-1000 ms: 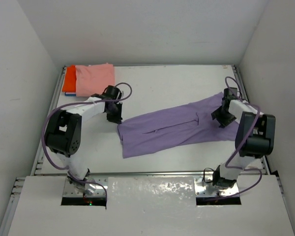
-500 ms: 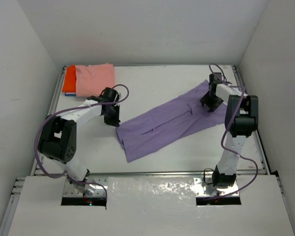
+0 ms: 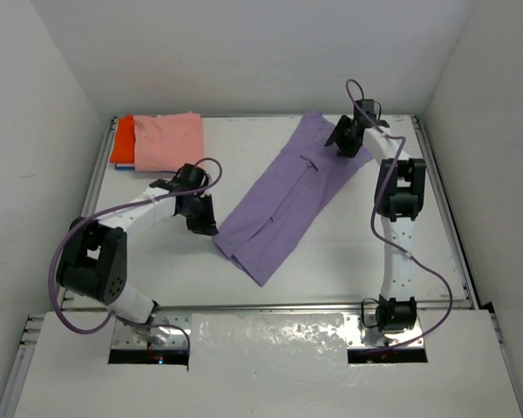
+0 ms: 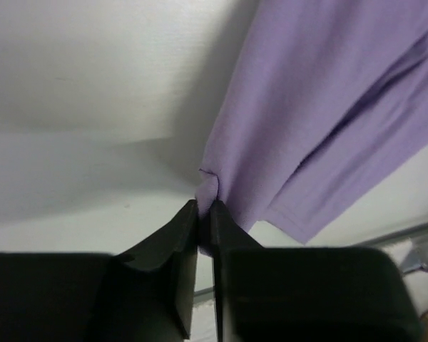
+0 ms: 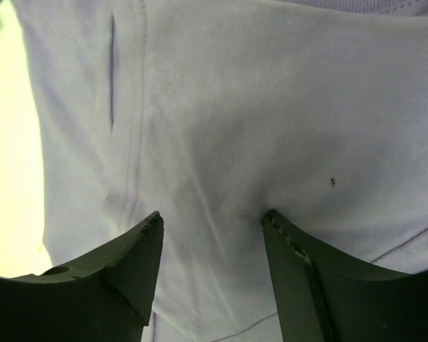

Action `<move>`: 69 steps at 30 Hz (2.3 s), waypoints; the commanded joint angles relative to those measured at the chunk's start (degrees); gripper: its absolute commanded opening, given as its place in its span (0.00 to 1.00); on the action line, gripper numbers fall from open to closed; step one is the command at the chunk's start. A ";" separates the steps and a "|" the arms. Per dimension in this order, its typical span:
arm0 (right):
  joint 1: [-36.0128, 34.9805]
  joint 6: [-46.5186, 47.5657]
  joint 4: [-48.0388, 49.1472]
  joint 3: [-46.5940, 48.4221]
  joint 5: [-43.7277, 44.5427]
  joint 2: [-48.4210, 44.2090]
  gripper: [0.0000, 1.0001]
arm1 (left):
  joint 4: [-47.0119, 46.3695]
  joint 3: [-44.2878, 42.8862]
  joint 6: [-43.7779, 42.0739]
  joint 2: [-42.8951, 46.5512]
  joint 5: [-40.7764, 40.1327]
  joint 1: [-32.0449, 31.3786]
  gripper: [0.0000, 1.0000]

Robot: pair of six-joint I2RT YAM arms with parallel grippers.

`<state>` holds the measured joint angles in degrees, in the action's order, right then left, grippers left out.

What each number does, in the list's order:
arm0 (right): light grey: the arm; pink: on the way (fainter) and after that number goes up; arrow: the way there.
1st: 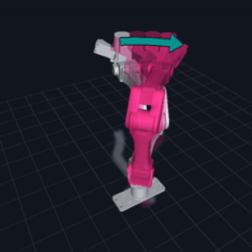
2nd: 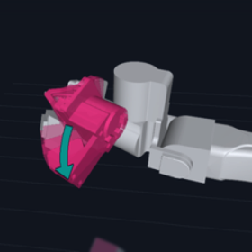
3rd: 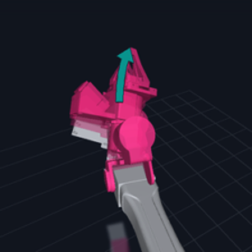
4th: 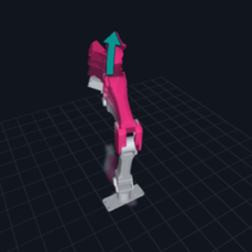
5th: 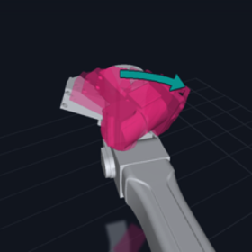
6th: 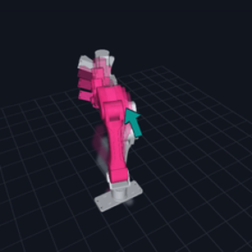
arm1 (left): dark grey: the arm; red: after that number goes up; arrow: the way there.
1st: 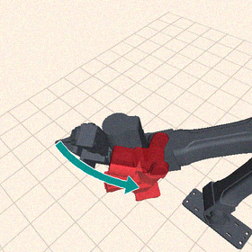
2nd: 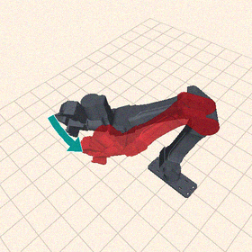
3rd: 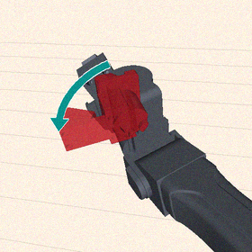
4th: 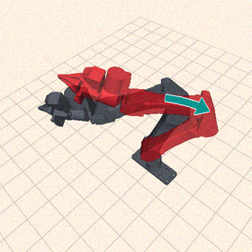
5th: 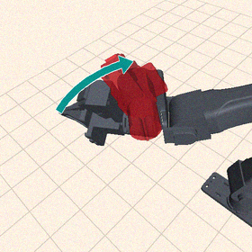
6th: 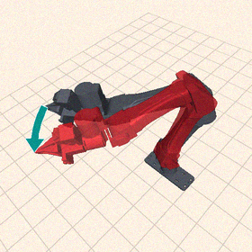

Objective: Fold and stack the t-shirts
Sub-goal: Rotate the tshirt 80 degrees

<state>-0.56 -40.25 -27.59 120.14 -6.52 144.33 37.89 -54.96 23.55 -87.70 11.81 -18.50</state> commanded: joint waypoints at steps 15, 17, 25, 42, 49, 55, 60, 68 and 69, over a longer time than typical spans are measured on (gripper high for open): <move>0.03 6.06 10.10 -35.03 -5.60 -32.07 0.65 | 5.17 -14.21 -1.75 -6.41 -4.08 1.54 0.54; 0.03 5.36 12.55 -41.01 -6.04 -36.38 0.65 | 5.53 -16.84 -3.68 -10.01 -5.21 1.71 0.54; -0.15 3.87 15.98 -56.15 -6.57 -43.88 0.65 | 2.81 -18.08 -7.64 -14.61 -4.53 2.16 0.50; -0.15 -4.05 24.08 -55.19 -5.87 -30.34 0.49 | -12.49 2.13 0.45 -1.06 13.24 -7.51 0.36; 0.03 -3.61 23.03 -51.67 -7.01 -26.82 0.11 | -13.89 2.66 -1.14 -7.04 10.33 -7.60 0.36; 3.10 -0.19 17.68 -49.57 -7.80 -26.83 0.05 | -15.21 2.75 0.09 -10.55 9.37 -10.58 0.36; 6.00 3.85 12.41 -45.10 -9.56 -24.63 0.05 | -16.96 3.28 3.42 -10.47 9.28 -14.89 0.36; 11.28 12.03 -0.86 -31.30 -11.41 -17.86 0.05 | -22.06 -0.41 13.79 -13.90 11.12 -28.42 0.37; 12.15 12.91 -1.58 -30.41 -11.32 -17.42 0.05 | -22.68 -1.63 15.54 -14.07 11.30 -29.56 0.37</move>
<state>9.65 -32.95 -23.44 85.38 -19.42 125.51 18.39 -54.02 33.32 -100.95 21.87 -44.97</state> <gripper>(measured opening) 0.047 0.369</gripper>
